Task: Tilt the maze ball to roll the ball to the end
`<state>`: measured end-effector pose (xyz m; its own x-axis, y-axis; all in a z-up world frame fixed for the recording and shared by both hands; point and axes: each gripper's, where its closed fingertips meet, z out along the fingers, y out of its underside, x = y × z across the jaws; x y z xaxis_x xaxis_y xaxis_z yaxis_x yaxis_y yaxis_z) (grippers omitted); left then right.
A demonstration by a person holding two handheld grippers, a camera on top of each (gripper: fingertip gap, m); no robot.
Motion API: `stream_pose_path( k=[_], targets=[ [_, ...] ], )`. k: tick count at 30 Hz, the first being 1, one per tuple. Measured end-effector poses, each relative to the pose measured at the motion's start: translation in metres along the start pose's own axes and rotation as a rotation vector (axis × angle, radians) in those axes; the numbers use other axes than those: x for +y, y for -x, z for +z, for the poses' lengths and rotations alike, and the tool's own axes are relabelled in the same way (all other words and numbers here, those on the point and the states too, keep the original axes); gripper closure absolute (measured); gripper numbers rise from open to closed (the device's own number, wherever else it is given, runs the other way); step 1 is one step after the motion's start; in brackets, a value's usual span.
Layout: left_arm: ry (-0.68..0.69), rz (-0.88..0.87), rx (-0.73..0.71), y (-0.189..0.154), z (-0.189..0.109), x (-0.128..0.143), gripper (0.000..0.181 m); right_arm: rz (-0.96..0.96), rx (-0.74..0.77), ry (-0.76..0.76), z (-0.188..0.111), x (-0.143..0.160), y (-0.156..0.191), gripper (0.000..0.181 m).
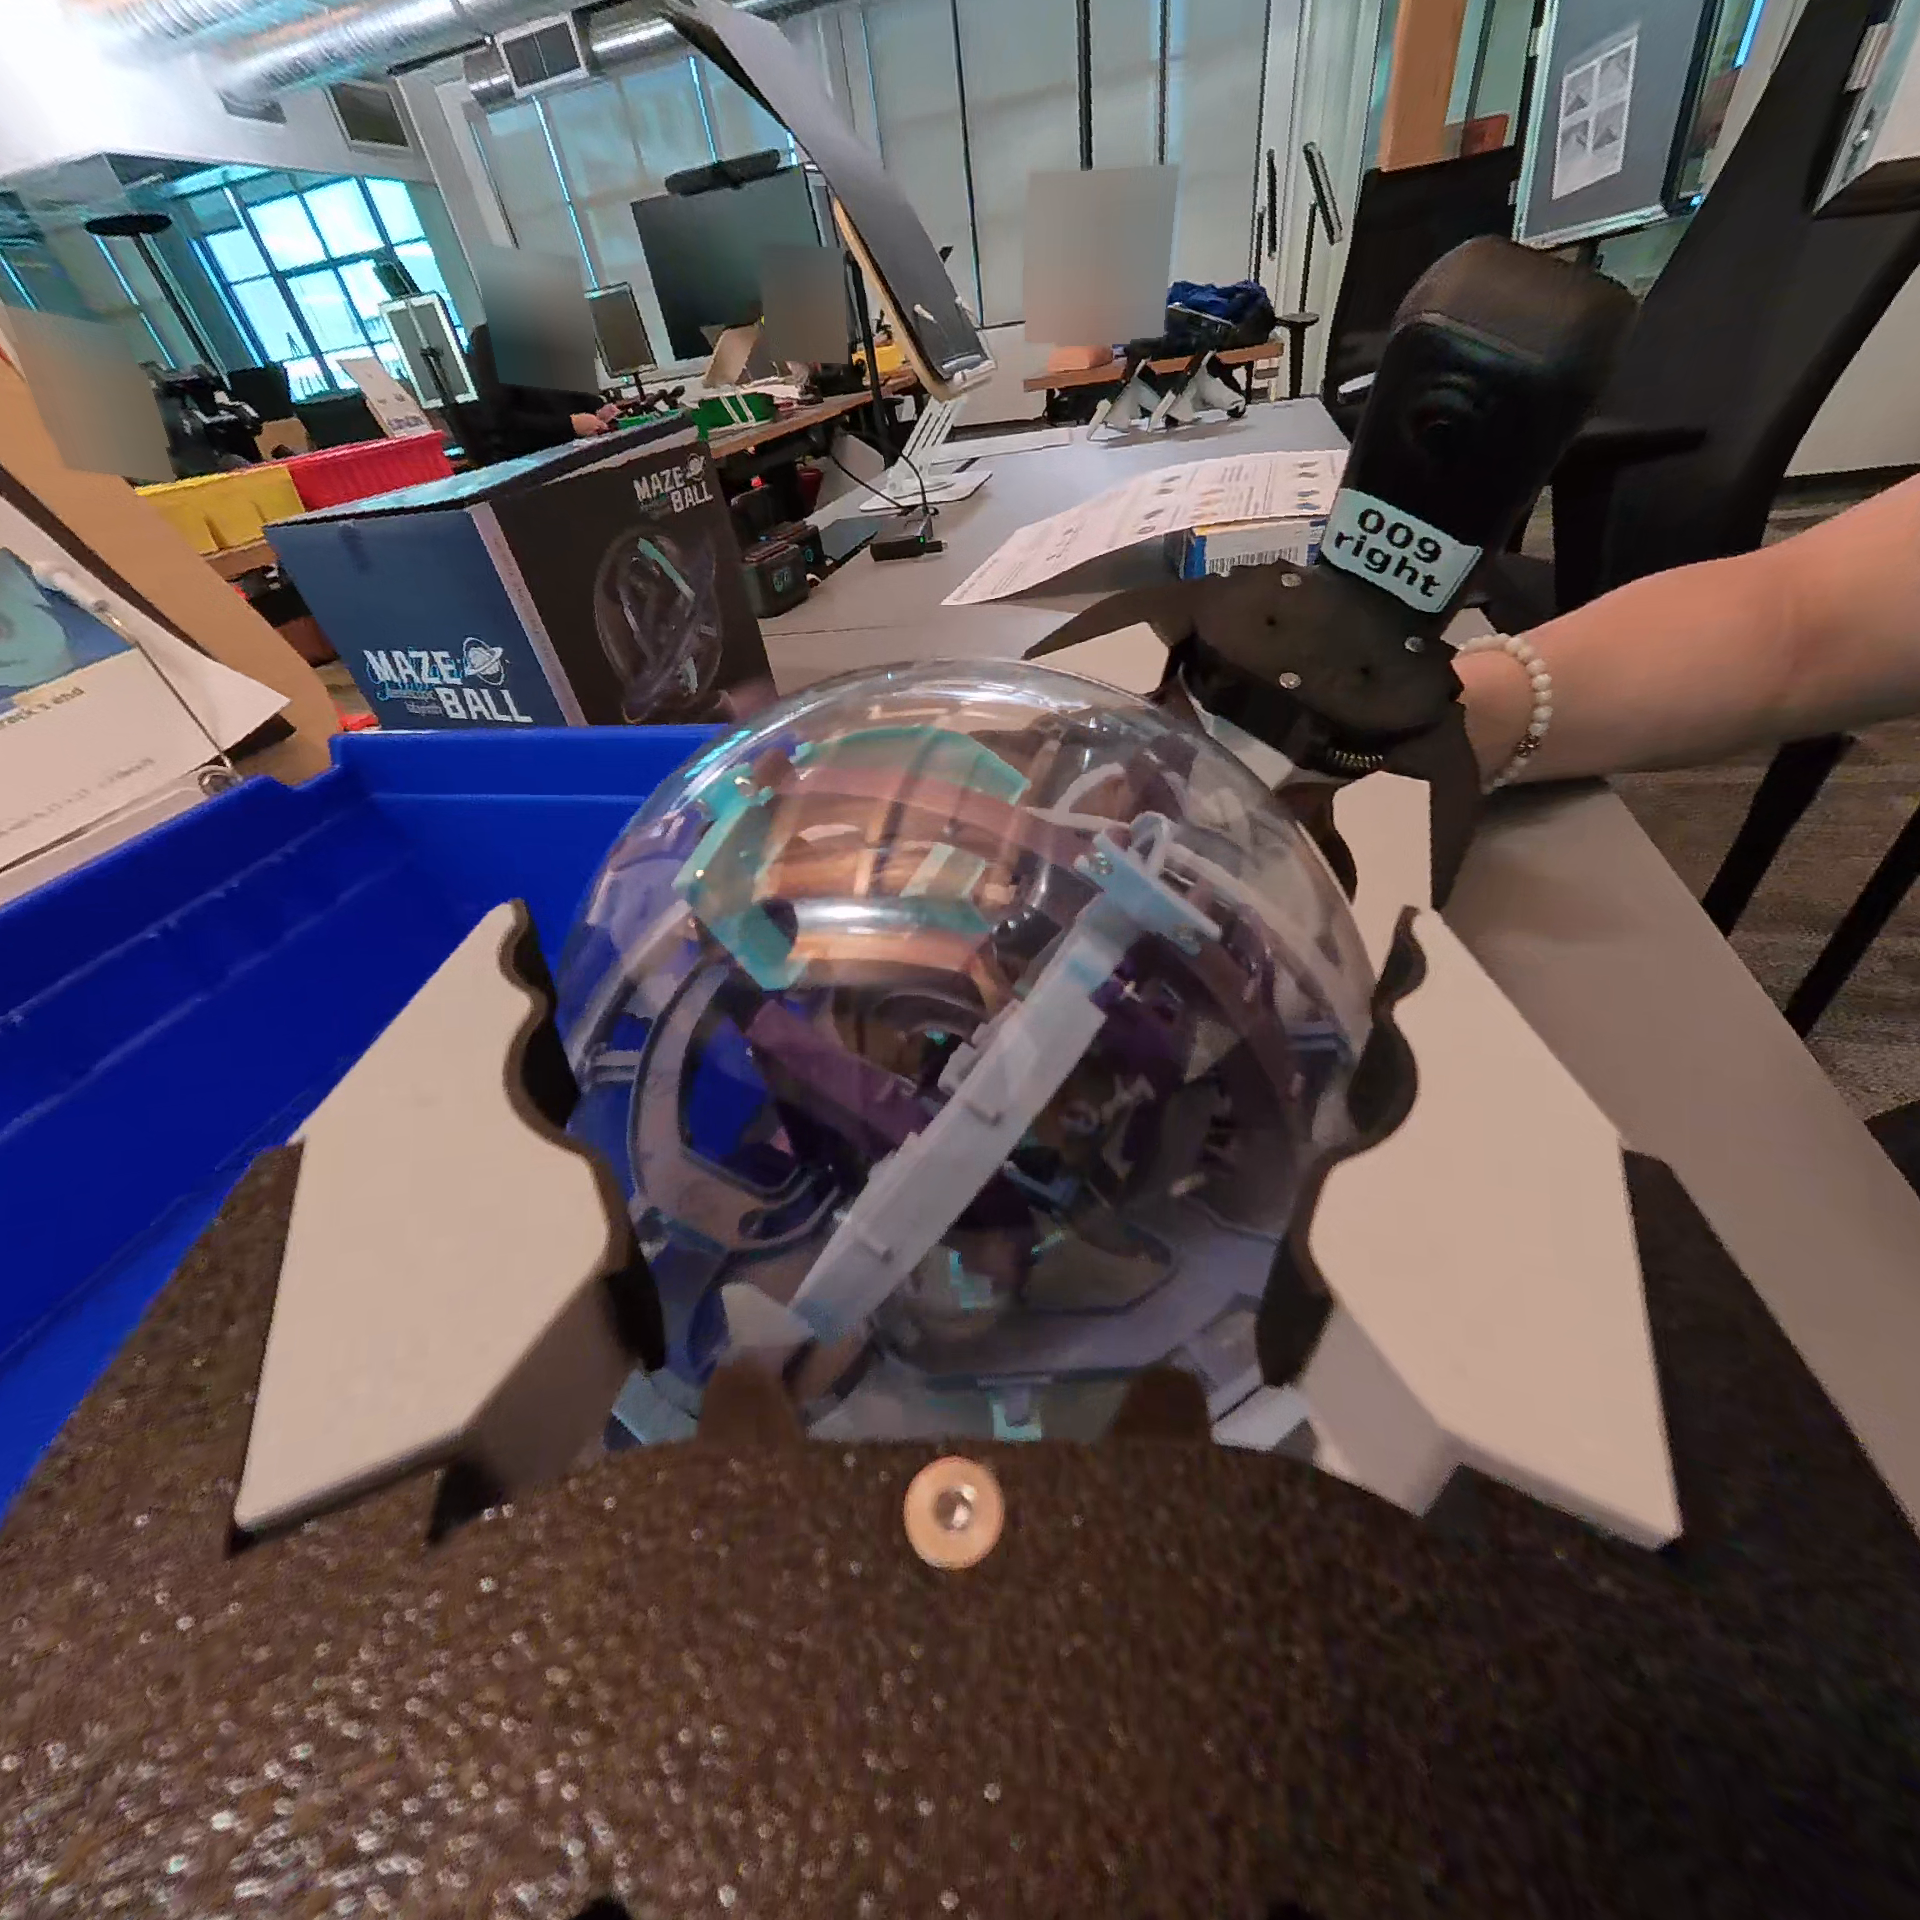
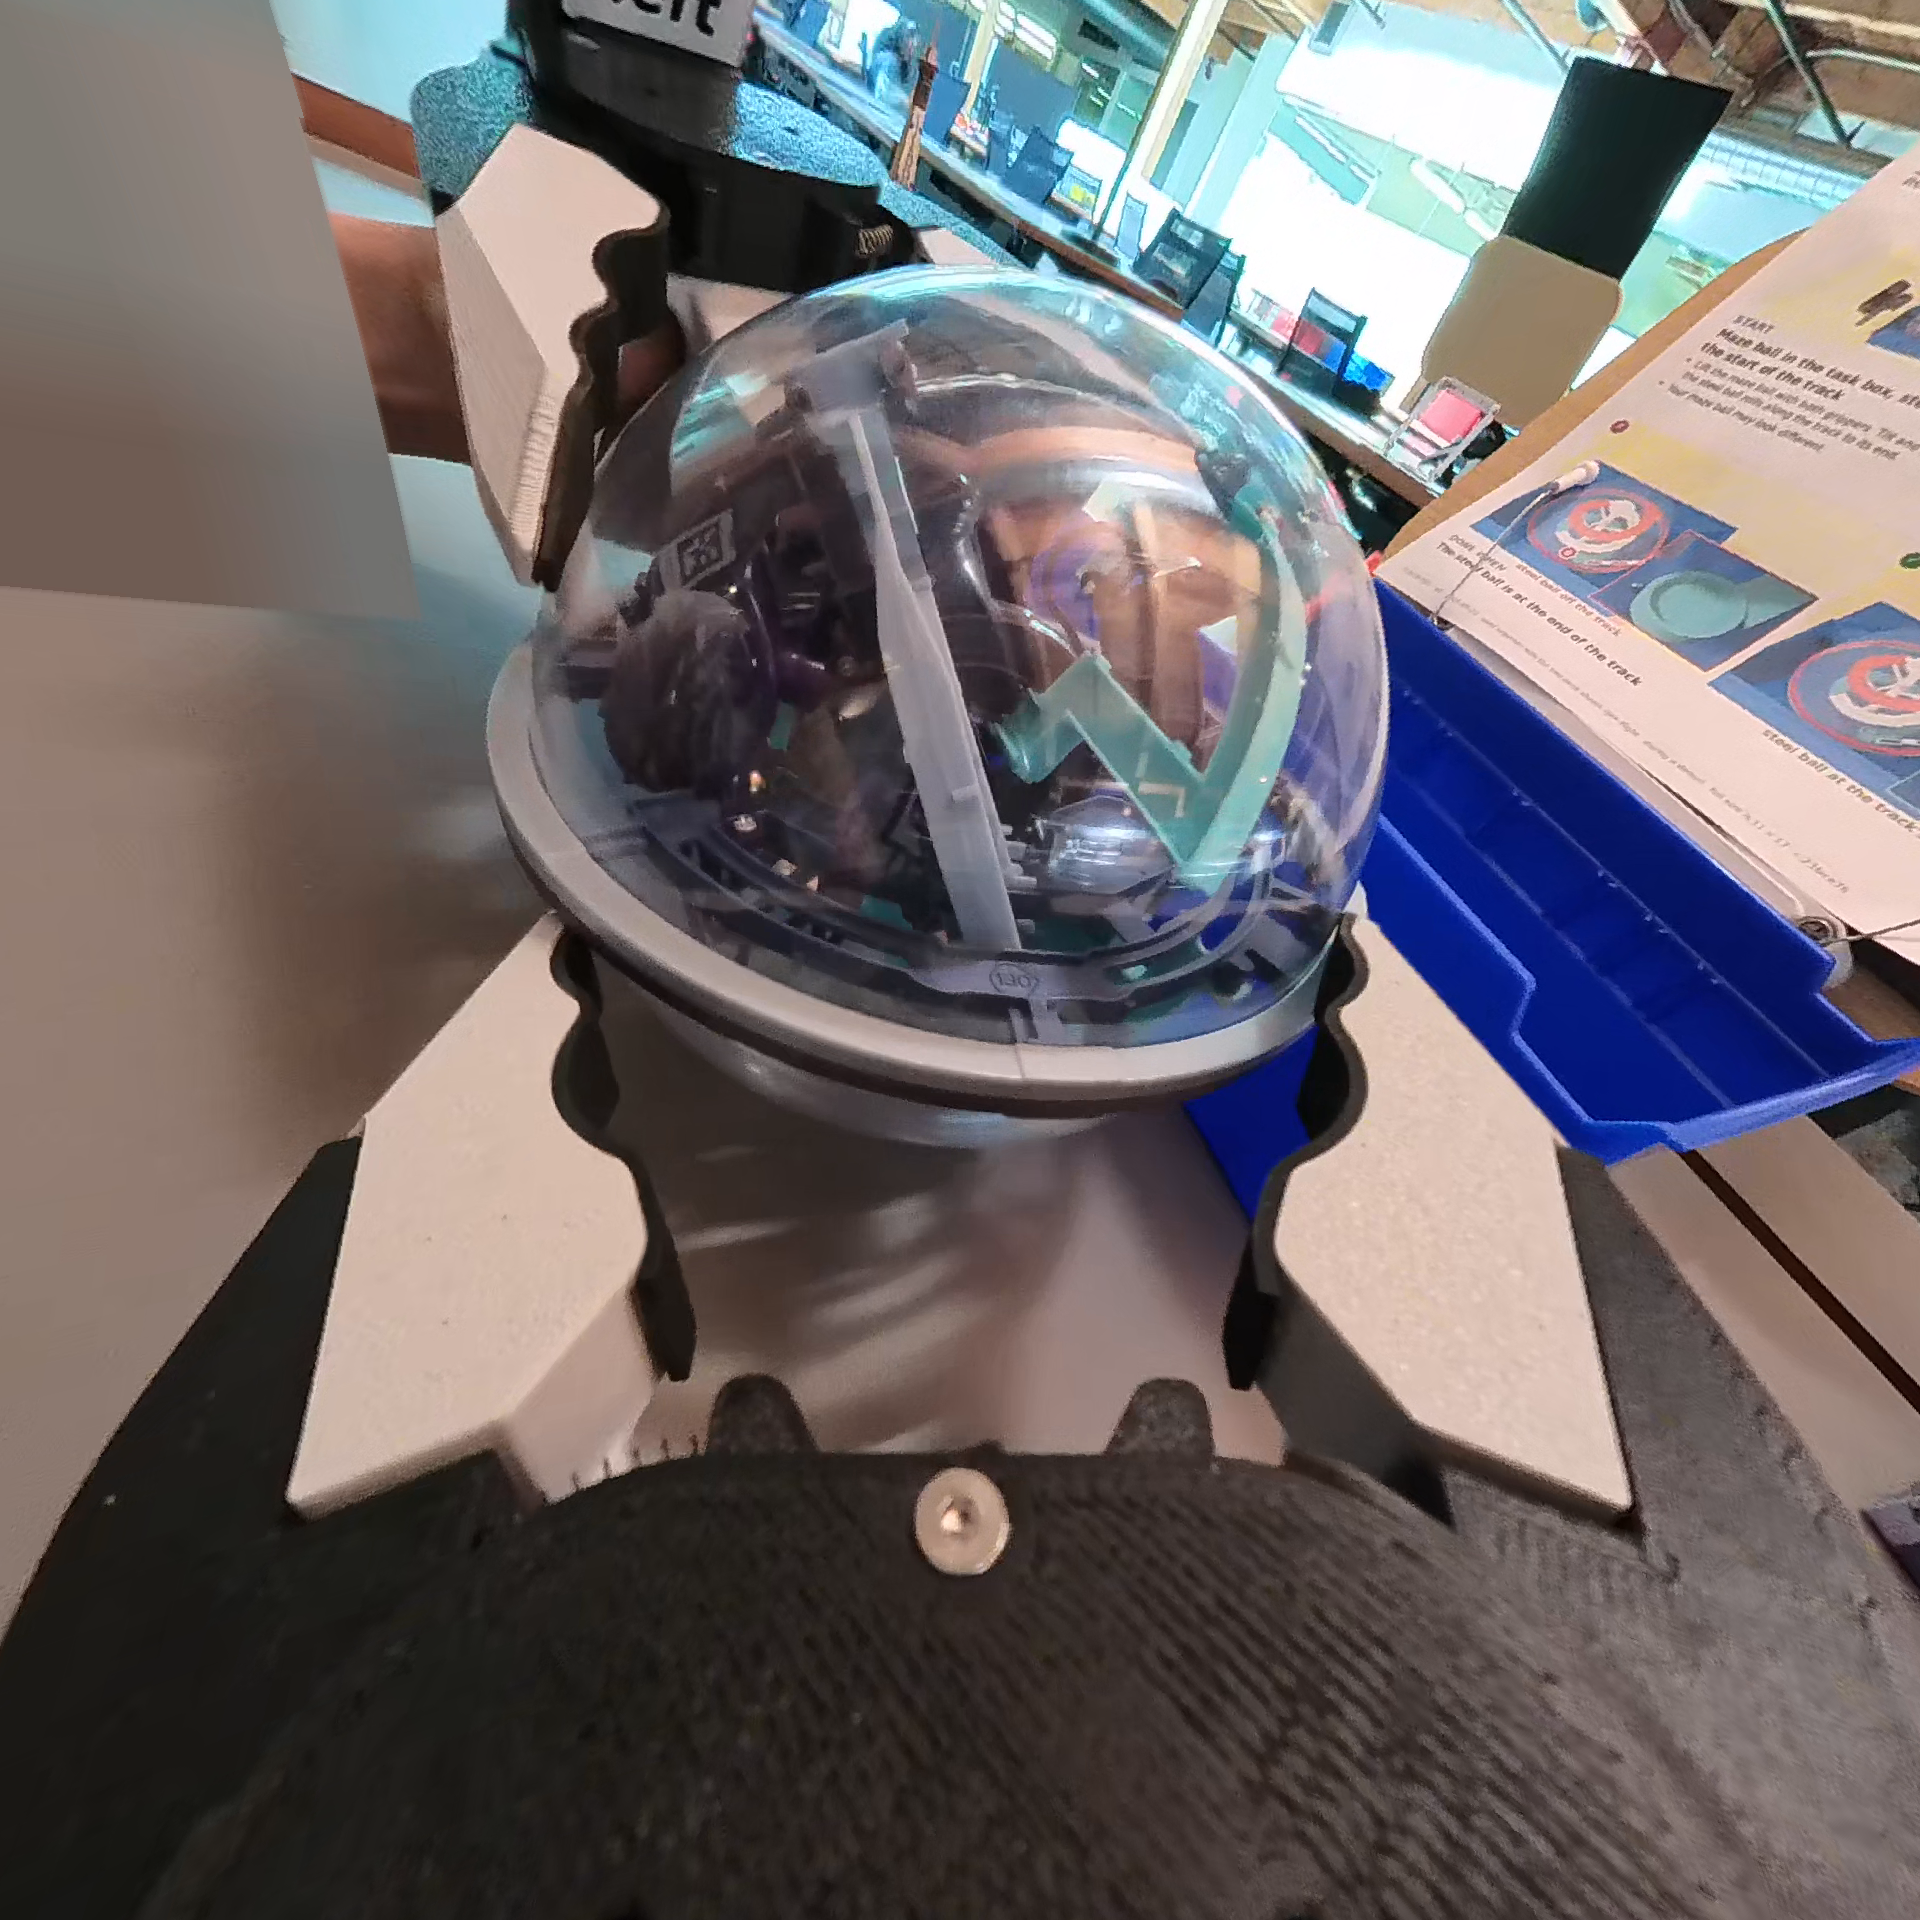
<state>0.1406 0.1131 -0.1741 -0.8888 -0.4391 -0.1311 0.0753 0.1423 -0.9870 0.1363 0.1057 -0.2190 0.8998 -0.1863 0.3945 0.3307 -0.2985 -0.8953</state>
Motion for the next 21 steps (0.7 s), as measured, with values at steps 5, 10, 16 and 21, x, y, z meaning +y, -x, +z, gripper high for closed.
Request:
stream_pose_path(
  k=[5, 10, 16, 21],
  targets=[
    [0.029, -0.024, 0.039, -0.005, 0.001, 0.003, 0.033, -0.094, -0.009, -0.045, 0.003, -0.004, 0.000, 0.038],
    [0.042, -0.069, 0.098, -0.013, 0.002, 0.005, 0.034, -0.166, -0.022, -0.096, 0.004, -0.013, 0.005, 0.024],
    [-0.017, -0.123, 0.070, -0.009, 0.006, -0.003, 0.035, -0.097, 0.004, -0.069, 0.005, -0.009, 0.004, 0.025],
    [-0.017, -0.168, 0.033, -0.001, 0.008, -0.005, 0.036, -0.027, 0.029, -0.027, 0.006, -0.006, 0.001, 0.029]
  ],
)
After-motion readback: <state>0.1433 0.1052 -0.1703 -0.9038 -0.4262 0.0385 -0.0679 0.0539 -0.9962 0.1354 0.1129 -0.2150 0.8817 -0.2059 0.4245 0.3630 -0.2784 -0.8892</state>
